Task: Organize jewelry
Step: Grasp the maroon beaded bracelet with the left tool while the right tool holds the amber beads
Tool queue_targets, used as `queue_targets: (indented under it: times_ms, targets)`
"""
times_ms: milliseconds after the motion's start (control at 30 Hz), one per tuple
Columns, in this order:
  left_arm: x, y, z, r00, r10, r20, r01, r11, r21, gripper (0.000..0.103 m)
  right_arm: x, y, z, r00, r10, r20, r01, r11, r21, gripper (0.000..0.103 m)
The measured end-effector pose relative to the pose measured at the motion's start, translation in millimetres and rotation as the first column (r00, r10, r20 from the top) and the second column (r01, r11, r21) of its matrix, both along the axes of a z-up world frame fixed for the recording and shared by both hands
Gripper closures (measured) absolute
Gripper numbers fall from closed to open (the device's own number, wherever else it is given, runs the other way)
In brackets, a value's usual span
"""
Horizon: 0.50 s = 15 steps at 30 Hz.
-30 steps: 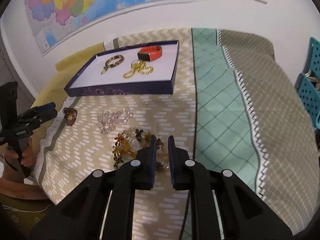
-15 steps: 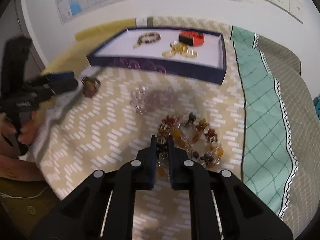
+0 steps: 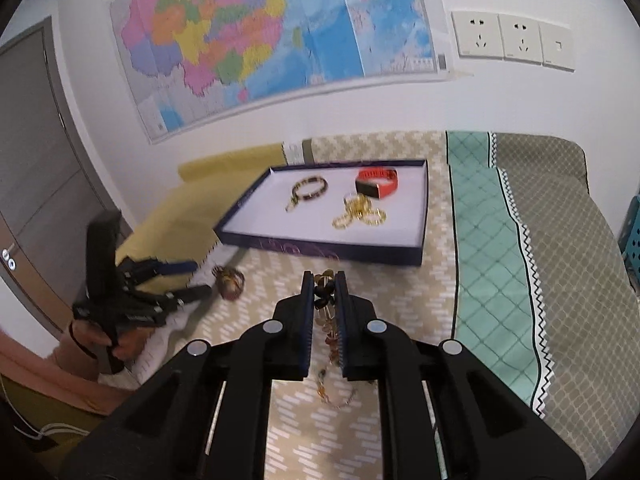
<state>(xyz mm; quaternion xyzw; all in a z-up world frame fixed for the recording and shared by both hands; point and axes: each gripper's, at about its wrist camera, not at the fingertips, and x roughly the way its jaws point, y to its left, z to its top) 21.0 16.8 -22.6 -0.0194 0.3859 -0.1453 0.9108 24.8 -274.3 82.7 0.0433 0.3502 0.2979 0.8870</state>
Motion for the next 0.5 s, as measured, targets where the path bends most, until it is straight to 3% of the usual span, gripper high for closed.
queue_targets:
  times_ms: [200, 433, 500]
  targets:
    - [9, -19, -7, 0.995, -0.091, -0.031, 0.092, 0.996, 0.02, 0.057, 3, 6, -2, 1.0, 0.025, -0.011, -0.025, 1.0, 0.015, 0.093]
    - [29, -19, -12, 0.992, -0.097, -0.083, 0.099, 0.995, 0.01, 0.062, 6, 16, -19, 0.997, 0.056, -0.059, -0.055, 0.998, 0.015, 0.093]
    - [32, -19, -13, 0.991, -0.095, -0.091, 0.098, 0.995, 0.024, 0.069, 7, 19, -23, 0.996, 0.06, -0.069, -0.059, 0.998, 0.013, 0.093]
